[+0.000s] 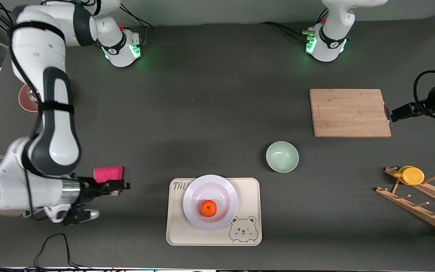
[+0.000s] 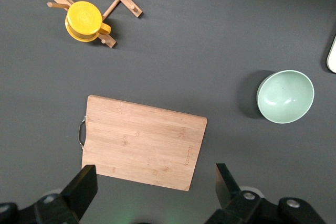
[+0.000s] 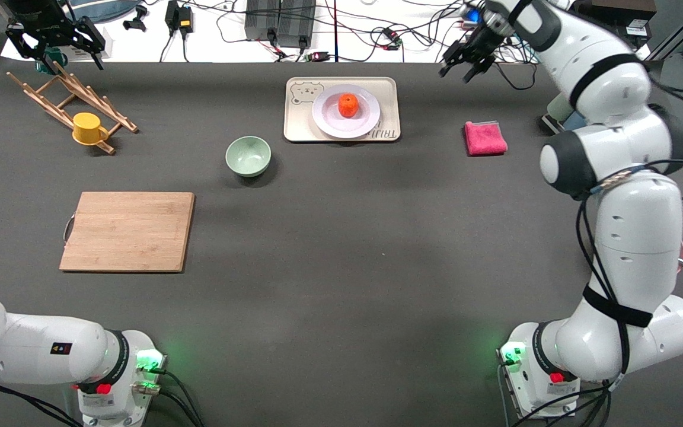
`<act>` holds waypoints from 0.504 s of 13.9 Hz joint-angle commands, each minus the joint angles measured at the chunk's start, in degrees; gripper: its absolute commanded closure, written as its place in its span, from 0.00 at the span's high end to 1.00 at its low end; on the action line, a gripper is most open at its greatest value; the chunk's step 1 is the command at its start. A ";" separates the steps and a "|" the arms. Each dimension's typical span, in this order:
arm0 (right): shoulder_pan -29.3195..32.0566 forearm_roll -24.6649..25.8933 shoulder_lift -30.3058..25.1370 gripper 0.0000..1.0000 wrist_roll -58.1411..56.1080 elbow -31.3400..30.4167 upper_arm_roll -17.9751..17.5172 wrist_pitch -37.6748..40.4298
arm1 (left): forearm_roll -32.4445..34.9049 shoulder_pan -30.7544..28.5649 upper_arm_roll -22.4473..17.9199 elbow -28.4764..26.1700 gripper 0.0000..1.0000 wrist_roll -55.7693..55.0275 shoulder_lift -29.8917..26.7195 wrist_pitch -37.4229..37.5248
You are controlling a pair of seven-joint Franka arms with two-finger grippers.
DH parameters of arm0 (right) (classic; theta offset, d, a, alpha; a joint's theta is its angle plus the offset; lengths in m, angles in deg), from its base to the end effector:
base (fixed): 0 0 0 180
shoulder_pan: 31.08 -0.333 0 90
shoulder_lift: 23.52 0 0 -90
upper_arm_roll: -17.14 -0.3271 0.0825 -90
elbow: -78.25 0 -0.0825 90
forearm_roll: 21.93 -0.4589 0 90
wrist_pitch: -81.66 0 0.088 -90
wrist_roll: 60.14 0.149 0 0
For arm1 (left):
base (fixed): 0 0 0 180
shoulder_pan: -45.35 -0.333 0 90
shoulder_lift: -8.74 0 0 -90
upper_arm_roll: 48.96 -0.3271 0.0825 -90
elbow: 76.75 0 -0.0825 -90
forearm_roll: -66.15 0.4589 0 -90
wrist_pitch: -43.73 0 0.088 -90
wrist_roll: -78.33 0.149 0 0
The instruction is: Place orange and plate with both arms
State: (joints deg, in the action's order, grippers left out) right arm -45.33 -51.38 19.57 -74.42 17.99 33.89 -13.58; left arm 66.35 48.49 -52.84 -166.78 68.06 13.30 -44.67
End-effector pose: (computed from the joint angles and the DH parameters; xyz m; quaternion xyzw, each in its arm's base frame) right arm 0.8162 0.1005 0.3510 -0.9819 -0.0948 0.0369 0.1595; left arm 0.6436 0.0076 0.5405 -0.9939 -0.0958 0.0533 0.0089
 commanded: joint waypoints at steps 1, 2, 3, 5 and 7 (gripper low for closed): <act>-0.43 9.22 -14.04 1.00 1.53 -13.01 -0.40 0.05 | 0.32 0.29 -0.16 0.30 1.00 -0.72 -0.43 0.34; -0.17 12.28 -18.43 1.00 2.32 -16.70 -0.58 0.13 | 0.32 0.37 -0.16 0.47 1.00 -0.80 -0.43 0.25; -0.16 16.06 -22.83 1.00 3.80 -20.13 -0.84 0.14 | 0.32 0.20 -0.25 0.74 1.00 -0.54 -0.43 0.34; 1.23 20.30 -30.66 1.00 7.06 -26.90 -2.59 0.14 | 0.32 0.11 -0.25 0.83 1.00 -0.28 -0.43 0.34; 5.53 24.34 -36.99 1.00 10.92 -32.97 -7.85 0.14 | 0.32 0.11 -0.16 0.83 1.00 -0.36 -0.43 0.34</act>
State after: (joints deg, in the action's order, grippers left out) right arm -43.11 -31.35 -8.41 -68.15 -4.19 31.33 -11.69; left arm 66.35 48.45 -52.95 -166.31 68.06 13.30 -44.67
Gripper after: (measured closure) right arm 0.000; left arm 0.000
